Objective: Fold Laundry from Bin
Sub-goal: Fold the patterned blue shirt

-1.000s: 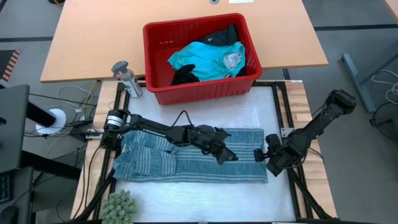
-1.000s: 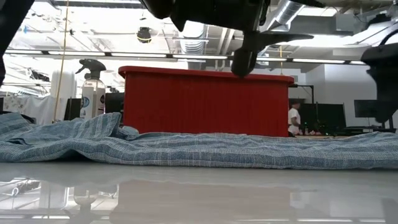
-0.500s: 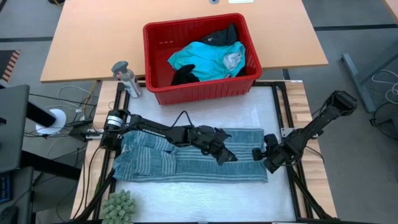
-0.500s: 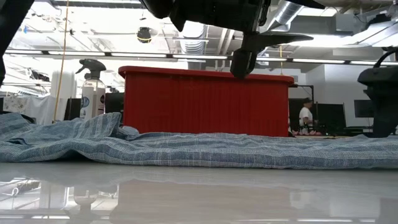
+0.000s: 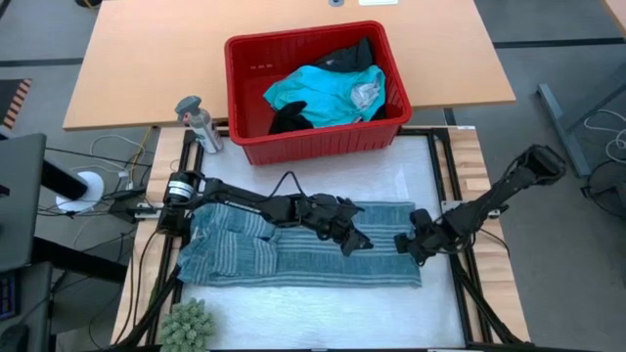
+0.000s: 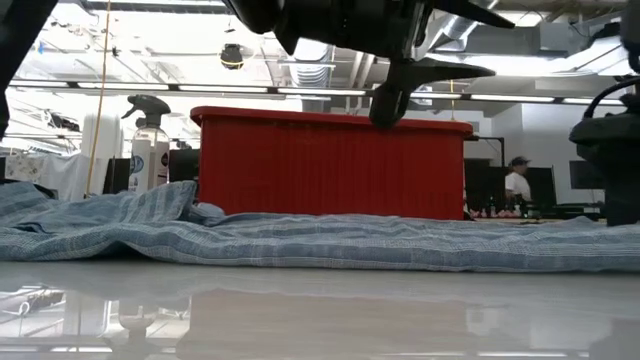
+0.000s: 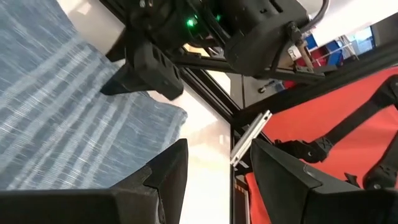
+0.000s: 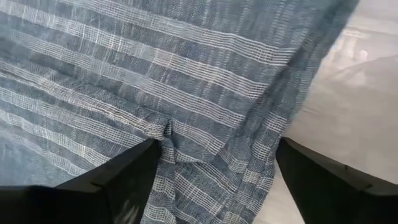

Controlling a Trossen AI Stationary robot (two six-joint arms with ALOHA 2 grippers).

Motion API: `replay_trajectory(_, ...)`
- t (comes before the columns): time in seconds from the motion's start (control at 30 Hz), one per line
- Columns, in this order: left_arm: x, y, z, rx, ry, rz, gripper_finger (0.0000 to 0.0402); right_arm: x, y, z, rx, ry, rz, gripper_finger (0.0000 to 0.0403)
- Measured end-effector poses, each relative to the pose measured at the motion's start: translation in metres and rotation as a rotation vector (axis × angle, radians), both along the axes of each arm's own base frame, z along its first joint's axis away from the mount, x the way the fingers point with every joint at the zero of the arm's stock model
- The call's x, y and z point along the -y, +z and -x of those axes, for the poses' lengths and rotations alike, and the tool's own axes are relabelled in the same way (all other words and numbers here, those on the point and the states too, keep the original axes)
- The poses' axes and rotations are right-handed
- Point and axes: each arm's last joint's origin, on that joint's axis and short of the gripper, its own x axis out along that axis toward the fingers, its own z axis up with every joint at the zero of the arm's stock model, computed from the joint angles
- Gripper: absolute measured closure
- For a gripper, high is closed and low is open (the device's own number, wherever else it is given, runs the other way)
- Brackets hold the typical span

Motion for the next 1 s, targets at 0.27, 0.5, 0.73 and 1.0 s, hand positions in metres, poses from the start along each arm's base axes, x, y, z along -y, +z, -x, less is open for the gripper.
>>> replay_trajectory(0.27, -0.002, 0.0, 0.0, 0.002, 0.005, -0.003, 0.0236, 0.008, -0.002, -0.004, -0.055, 0.002, -0.038, 0.0107)
replay_trajectory(0.5, -0.002, 0.0, 0.0, 0.002, -0.003, -0.001, 0.0236, 0.011, 0.002, -0.007, -0.092, -0.007, -0.064, 0.0137)
replay_trajectory(0.73, -0.002, 0.0, 0.0, 0.003, -0.02, -0.002, 0.0236, 0.013, 0.002, -0.008, -0.115, -0.01, -0.071, 0.0199)
replay_trajectory(1.0, 0.0, 0.0, 0.0, 0.003, -0.066, 0.007, 0.0236, 0.013, 0.002, -0.01, -0.098, -0.012, -0.076, 0.0289)
